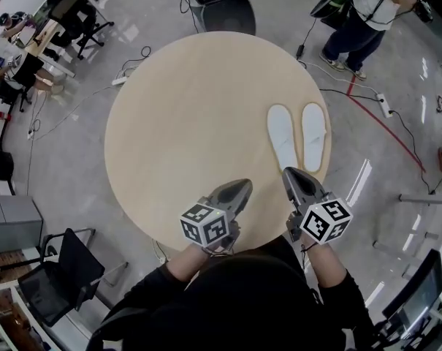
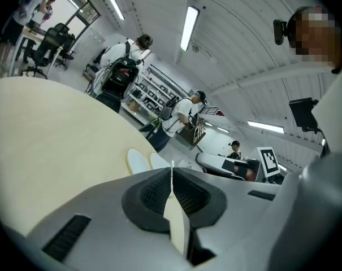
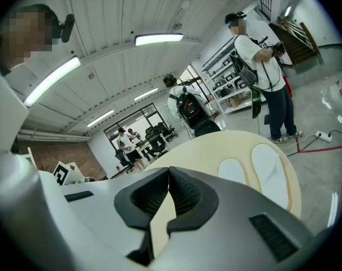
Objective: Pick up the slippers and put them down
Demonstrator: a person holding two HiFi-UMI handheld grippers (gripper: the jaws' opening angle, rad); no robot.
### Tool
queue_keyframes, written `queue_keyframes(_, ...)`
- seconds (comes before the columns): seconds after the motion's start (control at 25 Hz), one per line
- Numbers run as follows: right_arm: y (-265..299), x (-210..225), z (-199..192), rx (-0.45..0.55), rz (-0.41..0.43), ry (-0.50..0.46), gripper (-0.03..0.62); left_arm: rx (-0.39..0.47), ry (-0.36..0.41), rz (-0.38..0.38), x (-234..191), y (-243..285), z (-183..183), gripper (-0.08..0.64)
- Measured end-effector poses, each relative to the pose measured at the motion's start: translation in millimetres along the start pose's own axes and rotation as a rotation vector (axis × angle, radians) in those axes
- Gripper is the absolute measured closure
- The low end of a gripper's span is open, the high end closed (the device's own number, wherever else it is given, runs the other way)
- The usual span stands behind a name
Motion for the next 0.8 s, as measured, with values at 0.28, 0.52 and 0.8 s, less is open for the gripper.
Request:
queue_keyframes(0.28, 12, -85, -21, -0.012, 0.064, -0.086, 0.577, 0.089, 0.055, 0.075, -15, -86, 13, 0.532)
queue_keyframes(0.52, 33, -153, -40, -0.036, 0.139, -0.169, 0.577, 0.126, 0.002, 0.117, -35, -150, 0, 0.532)
queue_keyframes(0.8, 41, -220, -50, -0.033, 0.177, -0.201, 0.577, 0.178, 0.089, 0.179, -52, -216, 5, 0.532)
Point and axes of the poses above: the fingertips, and each gripper's own axes: y forward along the fingers, x to its right, z out of its top, the point moved 5 cm from there along -y, backward along the fingers, and after that the axes turned 1 degree about z, right-handed, at the moved point
